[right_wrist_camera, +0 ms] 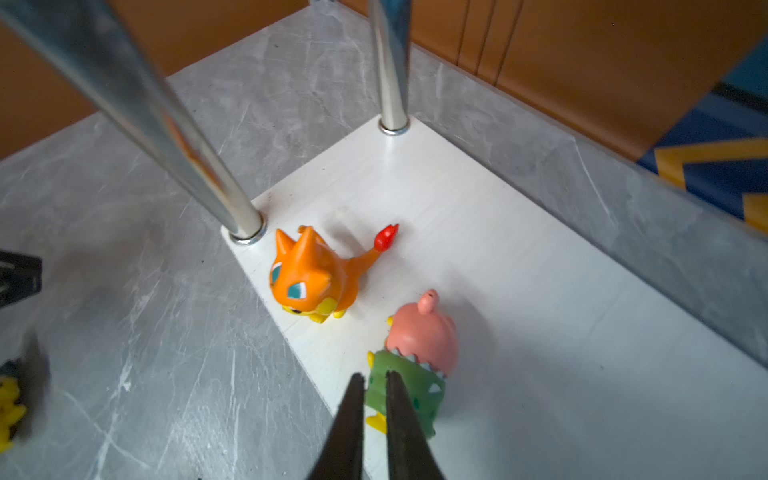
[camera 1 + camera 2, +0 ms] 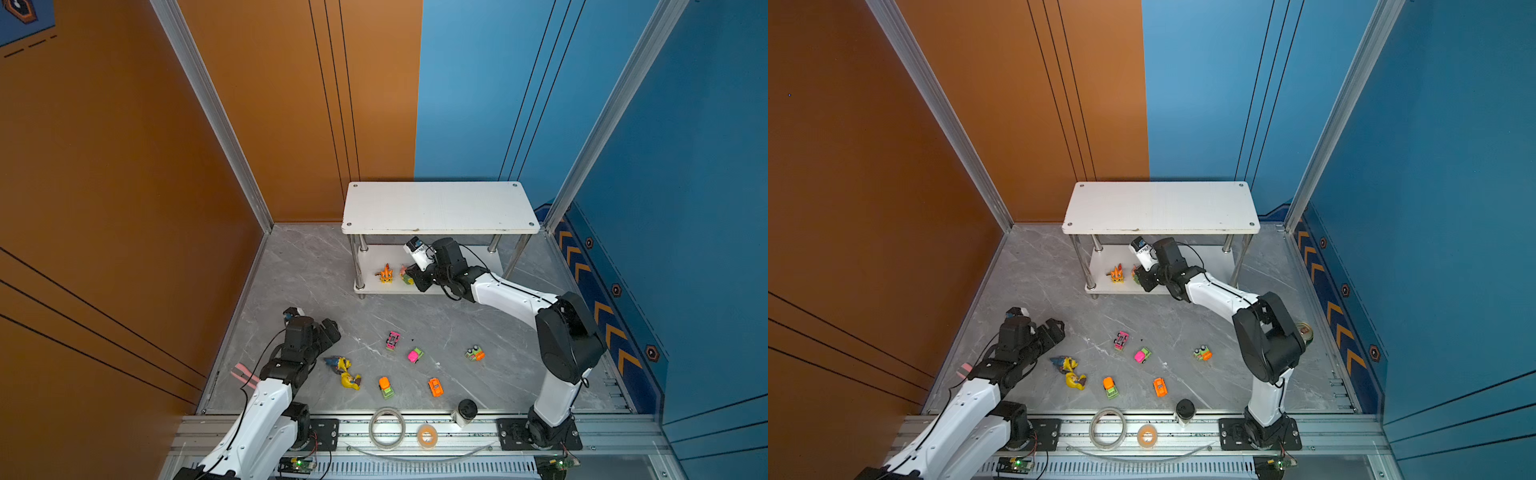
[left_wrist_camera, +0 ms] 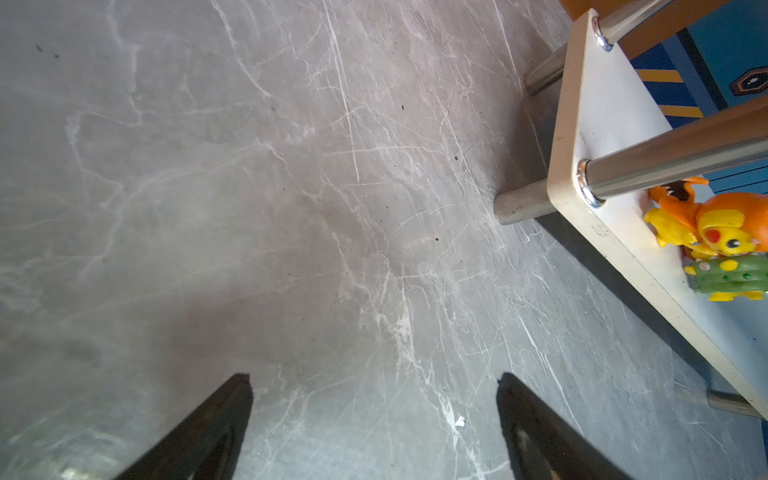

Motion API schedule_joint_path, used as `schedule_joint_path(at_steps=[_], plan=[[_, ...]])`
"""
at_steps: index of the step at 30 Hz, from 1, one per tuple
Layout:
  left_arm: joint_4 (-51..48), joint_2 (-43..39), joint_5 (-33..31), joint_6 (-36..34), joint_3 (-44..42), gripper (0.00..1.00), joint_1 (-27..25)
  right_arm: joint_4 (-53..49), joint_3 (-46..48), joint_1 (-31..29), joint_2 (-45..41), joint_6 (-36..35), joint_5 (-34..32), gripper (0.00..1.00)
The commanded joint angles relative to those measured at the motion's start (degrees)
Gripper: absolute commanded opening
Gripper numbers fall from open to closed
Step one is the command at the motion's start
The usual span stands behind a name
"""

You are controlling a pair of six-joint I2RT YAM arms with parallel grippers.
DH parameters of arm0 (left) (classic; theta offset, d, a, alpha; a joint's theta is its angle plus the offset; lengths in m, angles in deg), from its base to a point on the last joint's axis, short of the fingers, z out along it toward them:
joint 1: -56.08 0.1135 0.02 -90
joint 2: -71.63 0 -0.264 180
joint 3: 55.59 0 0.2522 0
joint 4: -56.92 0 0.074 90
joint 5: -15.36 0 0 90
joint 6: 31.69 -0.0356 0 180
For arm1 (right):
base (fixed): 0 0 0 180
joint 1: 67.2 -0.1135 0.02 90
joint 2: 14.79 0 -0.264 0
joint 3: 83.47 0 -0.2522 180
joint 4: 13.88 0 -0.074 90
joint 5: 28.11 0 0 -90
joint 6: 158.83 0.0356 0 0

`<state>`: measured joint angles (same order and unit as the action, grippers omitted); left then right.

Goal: Place and organize the plastic toys onto the shelf

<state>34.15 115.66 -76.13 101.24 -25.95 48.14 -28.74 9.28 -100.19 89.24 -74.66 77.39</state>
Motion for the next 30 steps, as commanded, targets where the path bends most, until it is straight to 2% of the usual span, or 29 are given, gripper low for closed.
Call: schedule_joint_path(at_steps=[1,3,6,8,14,30], plan=[[-1.4,-0.4,-1.5,-1.1,0.7,0.94,-0.3,-6.1,-1.6,-0.4,-0.4,0.5,-3.1,0.03],[-1.1,-0.2,-1.5,-1.1,0.8,0.94,-0.4,-8.2,-2.8,-1.2,0.2,0.3,-4.0,0.04],[-0.8,0.2,-1.4,-1.1,0.6,0.94,-0.4,-12.4,-5.6,-2.5,1.5,0.1,-7.5,0.17],[-0.6,0.5,-1.4,-1.1,0.6,0.94,-0.3,-14.3,-7.1,-3.2,2.3,0.2,-9.1,0.20],[-0.5,0.5,-1.5,-1.1,0.3,0.94,-0.3,-17.8,-10.3,-3.6,5.1,0.8,-11.1,0.13],[-0.3,0.9,-1.9,-1.5,0.1,0.94,-0.1,-13.6,-8.2,0.2,5.6,4.3,-8.5,0.12]])
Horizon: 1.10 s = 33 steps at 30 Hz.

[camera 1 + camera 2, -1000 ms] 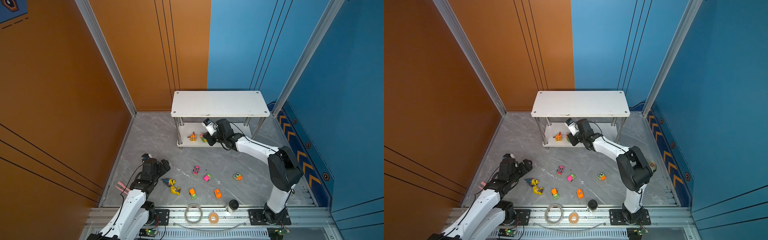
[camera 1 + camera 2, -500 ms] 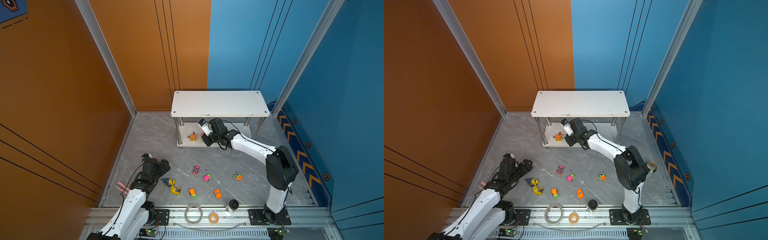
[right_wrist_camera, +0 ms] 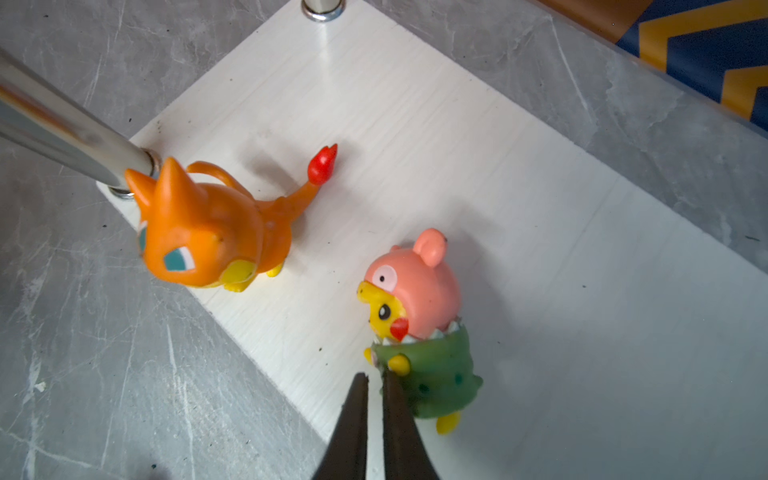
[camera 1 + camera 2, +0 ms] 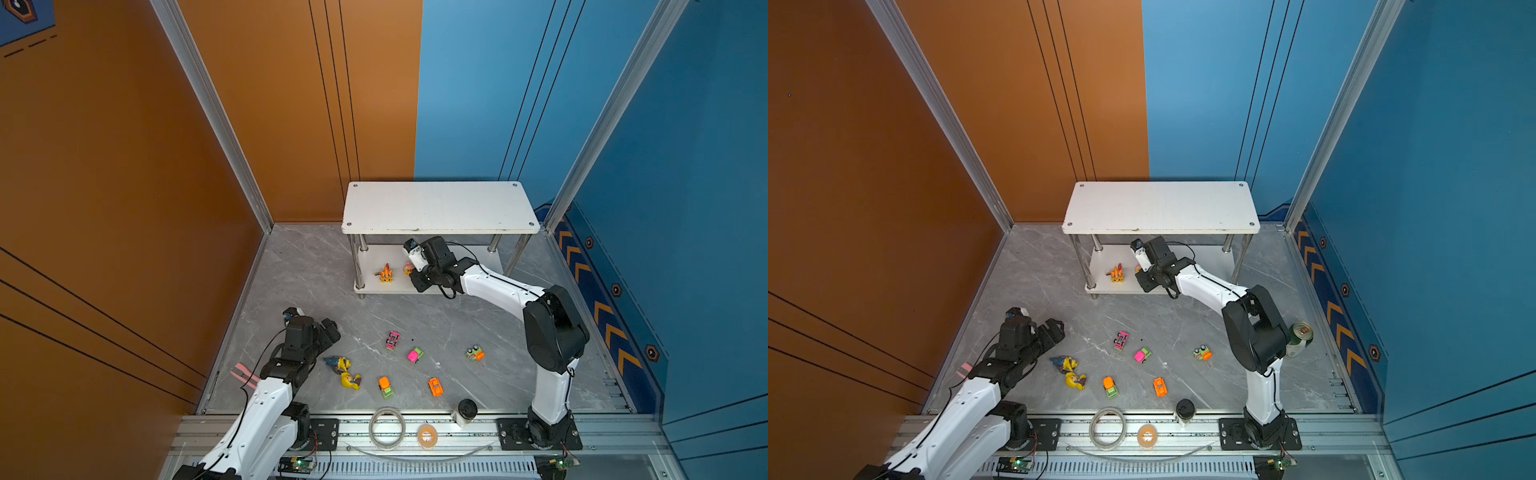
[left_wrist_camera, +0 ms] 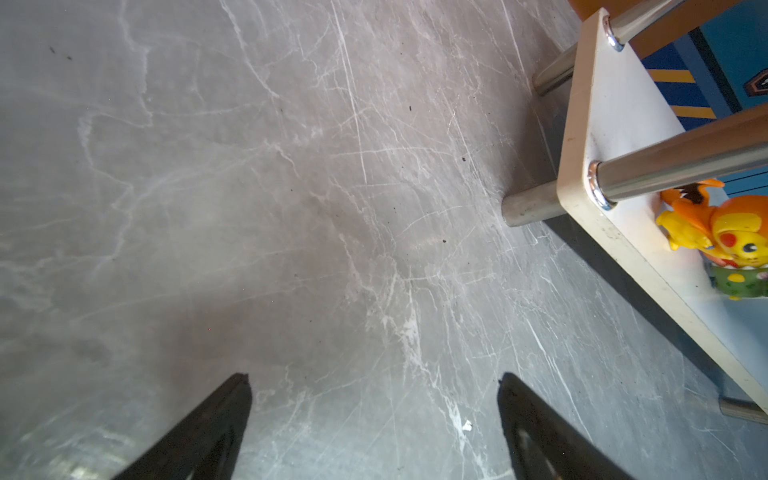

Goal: Place and organize the plastic toys onto the shelf

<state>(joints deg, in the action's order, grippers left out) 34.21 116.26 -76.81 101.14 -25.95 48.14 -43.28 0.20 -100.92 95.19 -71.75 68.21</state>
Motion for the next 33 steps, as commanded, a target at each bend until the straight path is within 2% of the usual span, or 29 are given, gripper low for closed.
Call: schedule_joint_path(at_steps=[1,4,9,14,18,22,33], plan=[[-0.4,0.3,-1.2,-1.4,-0.1,0.94,-0.1,1.0,0.8,1.1,-0.6,1.4,0.5,0.12],[-0.3,0.3,-1.2,-1.4,-0.1,0.94,-0.1,0.6,0.9,1.0,-1.5,-0.2,-1.5,0.16],[0.2,0.5,-1.1,-1.2,-0.3,0.95,-0.1,-1.8,-0.6,-2.3,-1.7,-7.2,-10.1,0.38],[0.3,0.9,-0.8,-1.2,-0.2,0.95,0.0,-2.3,-1.9,-4.9,-0.4,-14.6,-16.8,0.50],[0.3,1.0,-0.7,-1.3,0.0,0.95,0.0,-2.5,-3.3,-5.8,1.1,-19.8,-19.0,0.53],[0.4,1.4,-0.8,-1.4,0.0,0.95,0.1,-2.4,-4.5,-5.4,2.3,-23.5,-18.4,0.54],[1.4,3.1,-0.8,-1.5,0.1,0.95,0.2,-6.7,-10.2,-2.9,7.2,-25.9,-11.1,0.55]])
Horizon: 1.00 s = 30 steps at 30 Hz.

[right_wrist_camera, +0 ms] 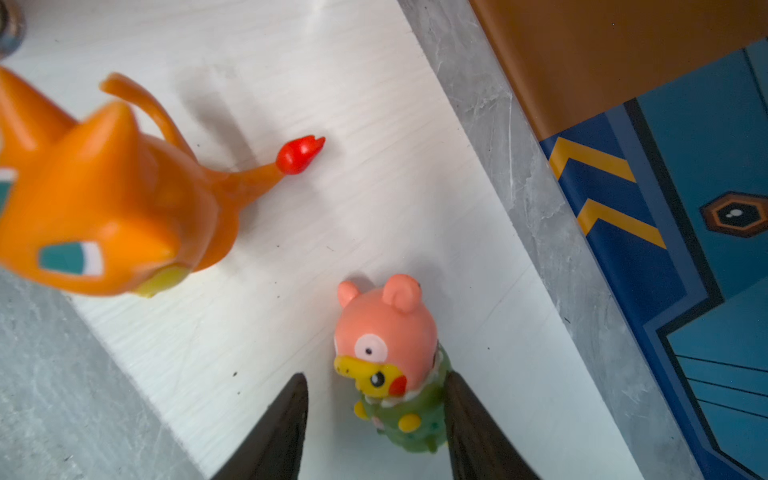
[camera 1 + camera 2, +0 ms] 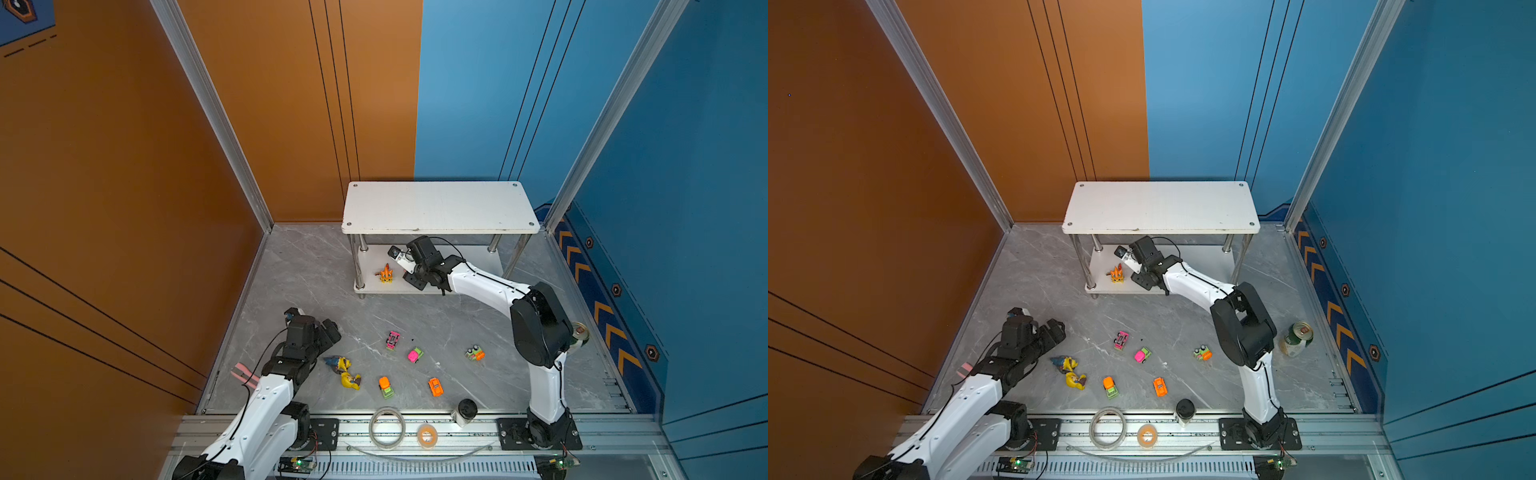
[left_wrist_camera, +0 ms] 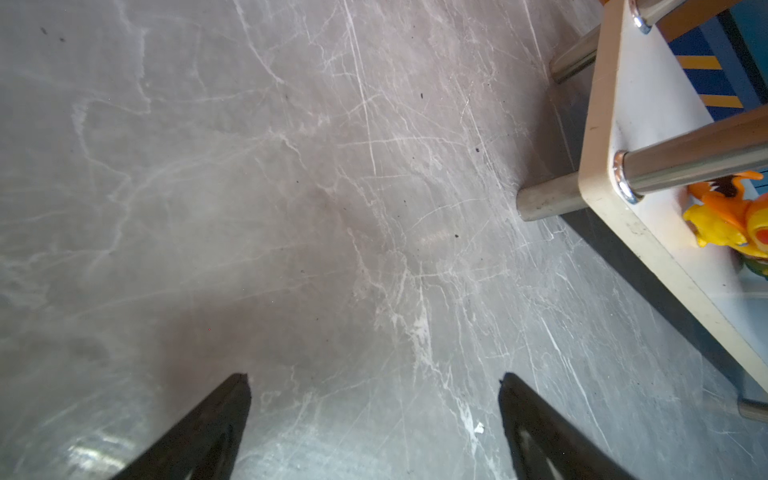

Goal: Place and organize the plastic toys onto the shelf

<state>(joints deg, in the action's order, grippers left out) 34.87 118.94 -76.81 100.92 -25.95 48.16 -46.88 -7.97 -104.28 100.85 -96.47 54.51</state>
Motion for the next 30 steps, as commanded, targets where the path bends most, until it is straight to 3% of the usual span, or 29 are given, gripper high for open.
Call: schedule_joint_path(at_steps=[1,13,23,30], plan=[[0.8,0.4,-0.8,-1.4,0.0,0.95,0.3,-3.2,-2.6,0.6,2.0,-1.3,2.7,0.55],[2.6,2.7,-0.7,-1.3,-0.3,0.95,0.3,-5.1,-5.7,1.5,6.2,-1.9,5.2,0.54],[3.0,3.2,-0.5,-1.1,-0.3,0.95,0.3,-6.3,-6.6,3.2,6.2,0.3,9.4,0.33],[3.2,2.3,1.4,-1.2,0.1,0.94,0.2,3.3,2.7,6.2,-1.4,5.5,20.4,0.25]])
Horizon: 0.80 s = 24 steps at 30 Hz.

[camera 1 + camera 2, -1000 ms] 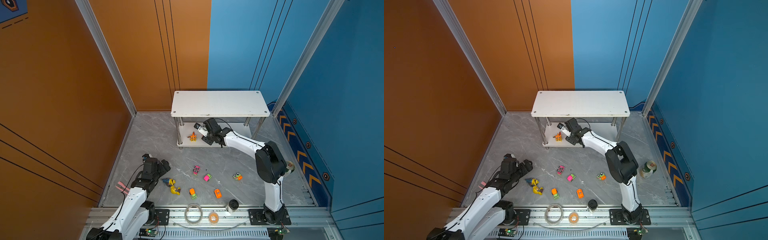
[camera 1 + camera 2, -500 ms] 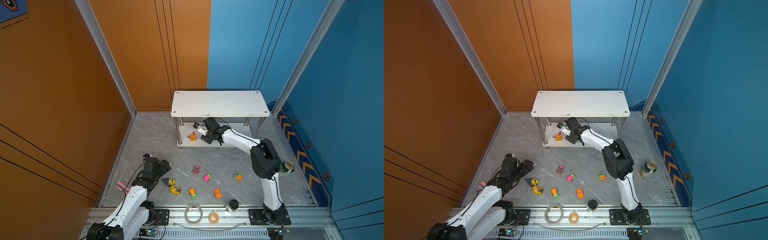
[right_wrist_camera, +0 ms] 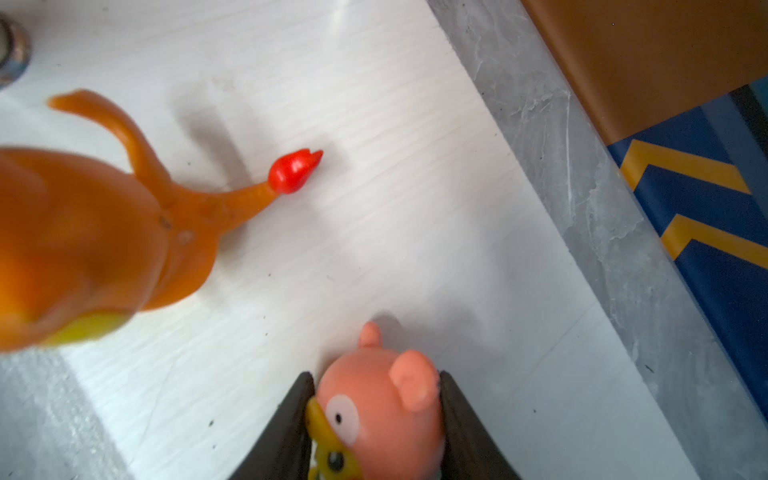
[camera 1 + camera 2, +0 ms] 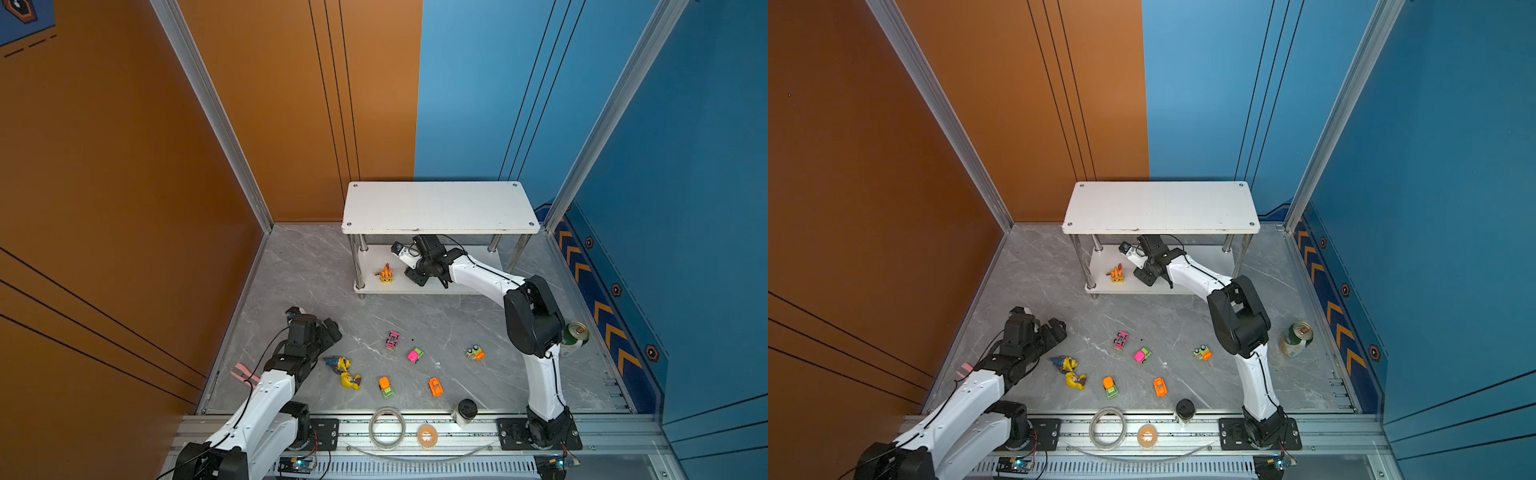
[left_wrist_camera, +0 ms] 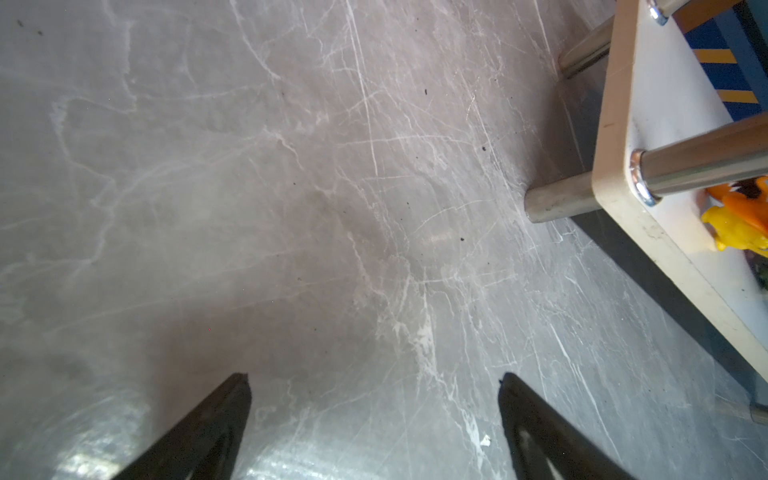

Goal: Place and organize the plastic toys onto the shelf

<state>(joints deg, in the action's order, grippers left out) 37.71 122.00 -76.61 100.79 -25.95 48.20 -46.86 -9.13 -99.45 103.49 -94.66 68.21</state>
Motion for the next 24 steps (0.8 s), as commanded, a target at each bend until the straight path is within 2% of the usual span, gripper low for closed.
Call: schedule_joint_path(at_steps=[1,5,9,14,19,21,24], plan=[[0.3,-1.2,1.7,-1.1,0.1,0.94,0.2,6.7,6.6,1.9,-5.5,4.6,8.9,0.24],[0.1,-3.1,3.1,-1.2,0.5,0.92,-0.3,23.6,17.6,3.5,-10.3,8.5,15.4,0.18],[-0.7,-5.2,3.0,-1.2,0.9,0.92,-1.1,43.7,26.5,5.6,-11.5,15.2,20.3,0.13],[-1.0,-6.5,2.2,-0.9,0.8,0.92,-1.8,65.8,32.2,6.1,-8.2,23.8,21.6,0.11],[-0.6,-6.6,1.9,-0.9,0.6,0.92,-2.3,93.1,35.2,6.1,-0.4,32.0,20.8,0.10],[-0.6,-6.7,1.7,-0.9,0.6,0.92,-2.4,99.7,34.4,6.2,3.5,35.1,21.0,0.10],[-1.0,-6.8,1.5,-1.2,0.8,0.92,-2.6,100.4,32.2,6.1,6.3,37.7,21.2,0.10]])
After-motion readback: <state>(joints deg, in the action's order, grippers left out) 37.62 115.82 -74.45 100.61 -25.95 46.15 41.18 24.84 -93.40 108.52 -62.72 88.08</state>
